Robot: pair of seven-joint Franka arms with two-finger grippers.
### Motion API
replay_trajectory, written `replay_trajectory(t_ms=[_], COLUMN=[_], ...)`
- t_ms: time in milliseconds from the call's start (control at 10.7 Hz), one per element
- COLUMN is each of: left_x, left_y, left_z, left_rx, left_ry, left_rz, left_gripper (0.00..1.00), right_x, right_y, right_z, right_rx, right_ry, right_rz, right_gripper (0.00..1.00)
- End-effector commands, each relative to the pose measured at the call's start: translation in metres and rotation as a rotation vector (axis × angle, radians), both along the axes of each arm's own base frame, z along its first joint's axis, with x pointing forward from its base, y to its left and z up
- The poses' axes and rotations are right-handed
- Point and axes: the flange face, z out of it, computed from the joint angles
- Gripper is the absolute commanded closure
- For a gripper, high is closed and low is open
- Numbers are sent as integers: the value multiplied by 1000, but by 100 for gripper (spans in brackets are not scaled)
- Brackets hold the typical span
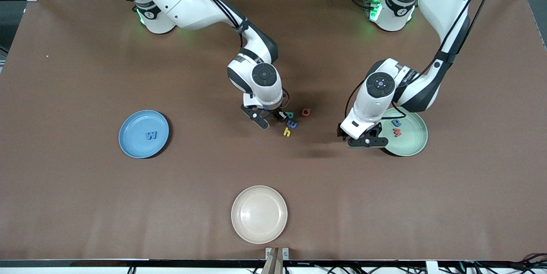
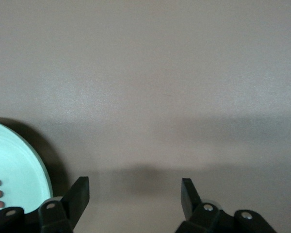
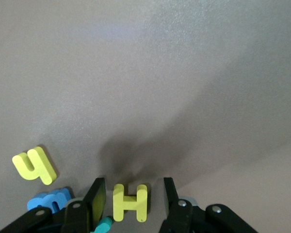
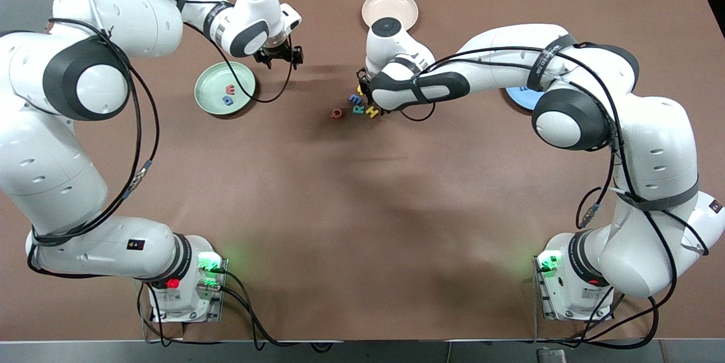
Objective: Sort uppercase to blue plate, lowercase to green plate
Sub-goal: 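Lower the right gripper and grasp the yellow 'H'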
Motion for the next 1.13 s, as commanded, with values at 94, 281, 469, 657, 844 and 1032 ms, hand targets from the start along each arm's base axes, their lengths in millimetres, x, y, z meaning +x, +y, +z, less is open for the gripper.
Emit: replay_trajectory(t_ms=[94, 281, 469, 657, 844, 1032], left_x=[3, 4, 5, 4, 4, 3], left_y=[-1, -1, 0, 0, -2, -4], left_z=[6, 7, 7, 7, 7, 7], left_rx=[23, 21, 22, 21, 18, 12], left_ry=[-12, -15, -15, -13, -13, -12], left_rz=[-37, -37, -36, -29, -22, -11], left_gripper=[15, 15, 15, 15, 15, 15], right_x=[2, 2, 0, -2, -6, -6], right_y=[8, 8, 9, 8, 11, 12], right_z=[-3, -4, -4, -9, -12, -12], right_rx=[23, 24, 20, 8, 6, 7], right_ry=[-25, -26, -27, -28, -24, -22], right_rz=[-43, -44, -36, -27, -21, -23], right_gripper=[45, 45, 46, 48, 54, 69])
